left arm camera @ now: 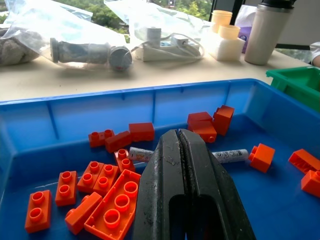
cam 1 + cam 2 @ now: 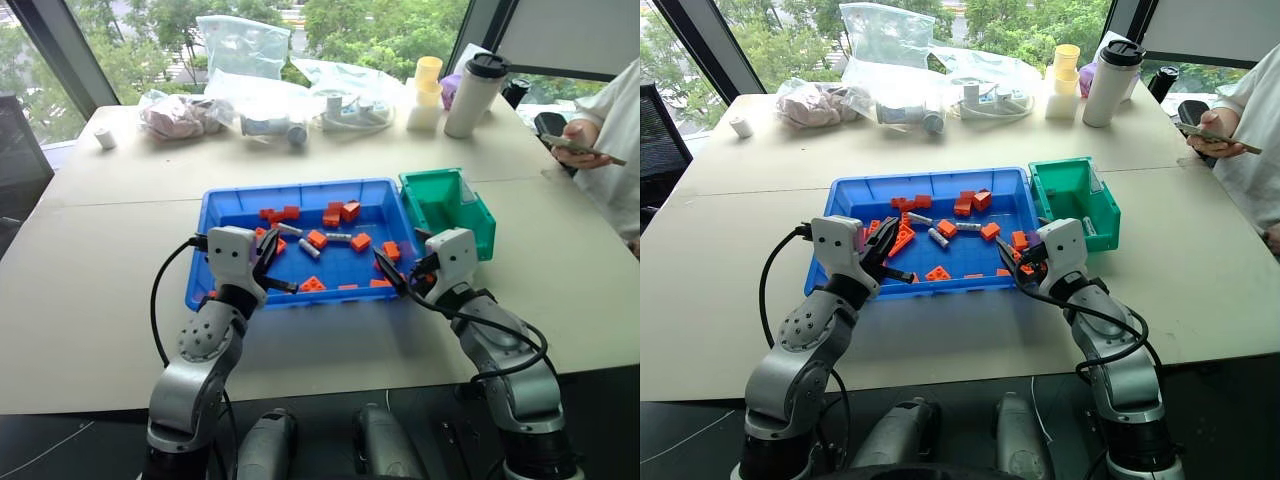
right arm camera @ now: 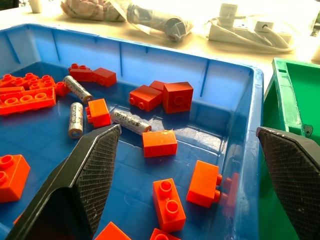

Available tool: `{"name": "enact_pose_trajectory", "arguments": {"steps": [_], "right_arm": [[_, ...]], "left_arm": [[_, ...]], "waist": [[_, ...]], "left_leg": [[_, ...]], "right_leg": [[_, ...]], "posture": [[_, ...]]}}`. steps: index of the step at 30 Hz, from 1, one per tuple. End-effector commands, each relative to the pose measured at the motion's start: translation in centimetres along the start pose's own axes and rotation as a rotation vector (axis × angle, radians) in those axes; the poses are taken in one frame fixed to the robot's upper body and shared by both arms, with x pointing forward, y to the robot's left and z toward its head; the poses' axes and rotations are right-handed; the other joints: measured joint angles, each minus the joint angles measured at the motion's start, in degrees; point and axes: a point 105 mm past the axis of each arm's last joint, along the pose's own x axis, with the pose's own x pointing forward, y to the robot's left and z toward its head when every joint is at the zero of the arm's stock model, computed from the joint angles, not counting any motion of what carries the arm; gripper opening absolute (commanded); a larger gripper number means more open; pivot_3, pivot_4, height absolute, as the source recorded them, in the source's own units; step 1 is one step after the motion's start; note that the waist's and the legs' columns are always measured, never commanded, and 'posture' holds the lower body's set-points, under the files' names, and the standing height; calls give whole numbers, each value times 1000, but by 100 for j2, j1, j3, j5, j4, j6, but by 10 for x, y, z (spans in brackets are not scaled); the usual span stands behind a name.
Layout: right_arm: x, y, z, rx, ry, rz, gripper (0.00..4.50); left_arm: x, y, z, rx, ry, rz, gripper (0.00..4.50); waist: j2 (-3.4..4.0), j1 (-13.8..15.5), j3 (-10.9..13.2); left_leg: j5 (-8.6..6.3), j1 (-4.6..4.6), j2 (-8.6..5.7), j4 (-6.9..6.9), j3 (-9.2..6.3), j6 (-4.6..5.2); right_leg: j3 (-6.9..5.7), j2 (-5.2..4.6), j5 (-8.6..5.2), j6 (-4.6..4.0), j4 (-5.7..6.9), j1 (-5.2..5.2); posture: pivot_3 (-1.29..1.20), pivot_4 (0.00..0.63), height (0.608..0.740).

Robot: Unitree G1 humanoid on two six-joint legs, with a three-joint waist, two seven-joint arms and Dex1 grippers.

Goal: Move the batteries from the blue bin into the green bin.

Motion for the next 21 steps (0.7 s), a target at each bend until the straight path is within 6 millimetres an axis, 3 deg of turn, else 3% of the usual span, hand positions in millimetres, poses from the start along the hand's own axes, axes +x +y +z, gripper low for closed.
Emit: {"name": "enact_pose_trajectory", "arguments": {"steps": [1,21], "right_arm": [[-2,2,16,-23,-55,7,4443],[-6,4,17,-33,-50,7,4443]], "left_arm": [[-3,1,15,8,-66,9,0],[-4,-3,16,0,-65,-1,0]], "waist": [[0,1,0],[0,0,0]], "left_leg": [[0,0,0,0,0,0],[0,0,0,0,0,0]], "right_leg": [[0,0,0,0,0,0],[0,0,0,0,0,0]], "posture": [[0,150,740],[0,150,740]]}}
